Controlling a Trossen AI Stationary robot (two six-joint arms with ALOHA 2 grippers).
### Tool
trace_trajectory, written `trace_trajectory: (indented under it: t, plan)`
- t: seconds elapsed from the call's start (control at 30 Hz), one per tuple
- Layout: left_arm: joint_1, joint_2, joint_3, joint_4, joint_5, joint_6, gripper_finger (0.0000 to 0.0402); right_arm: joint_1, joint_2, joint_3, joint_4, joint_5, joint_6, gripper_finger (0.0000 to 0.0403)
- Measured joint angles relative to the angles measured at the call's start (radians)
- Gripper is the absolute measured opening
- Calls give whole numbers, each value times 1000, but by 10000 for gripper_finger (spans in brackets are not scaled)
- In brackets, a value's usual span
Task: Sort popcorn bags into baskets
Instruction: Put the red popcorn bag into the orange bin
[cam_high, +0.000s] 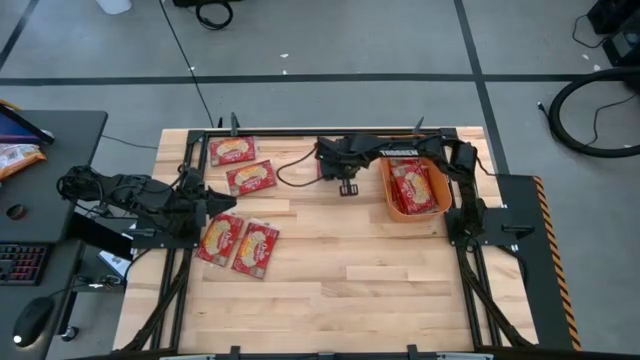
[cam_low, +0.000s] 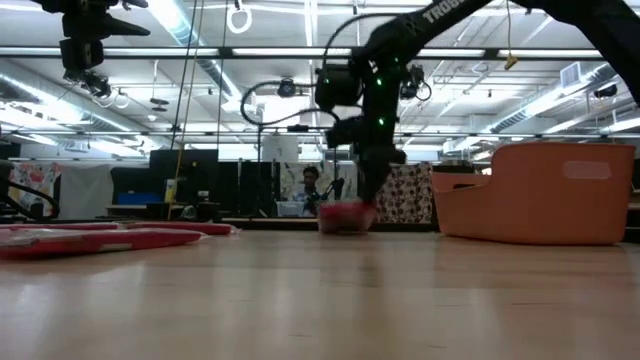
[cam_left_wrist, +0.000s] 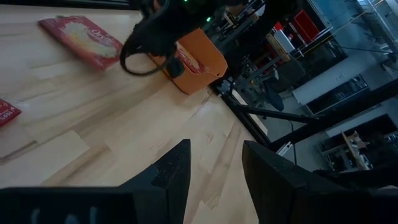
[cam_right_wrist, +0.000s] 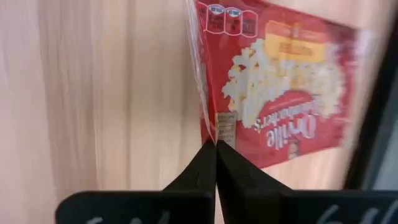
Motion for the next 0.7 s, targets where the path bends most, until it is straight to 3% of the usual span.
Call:
trace_trajectory:
  t: [0.2, 0.37, 0.53, 0.7]
  plan:
    - [0, 0, 0, 0, 0, 8, 149, 15, -2, 172, -197, -45, 185, 4]
    - [0, 0, 0, 0, 1, 105, 149, 24, -3, 284, -298, -96, 285, 3]
    - [1, 47, 0, -11, -10, 224, 156, 25, -3, 323, -316, -150, 366, 2]
    - [2, 149, 0, -23, 2, 236, 194, 28, -3, 323, -391, -155, 426, 2]
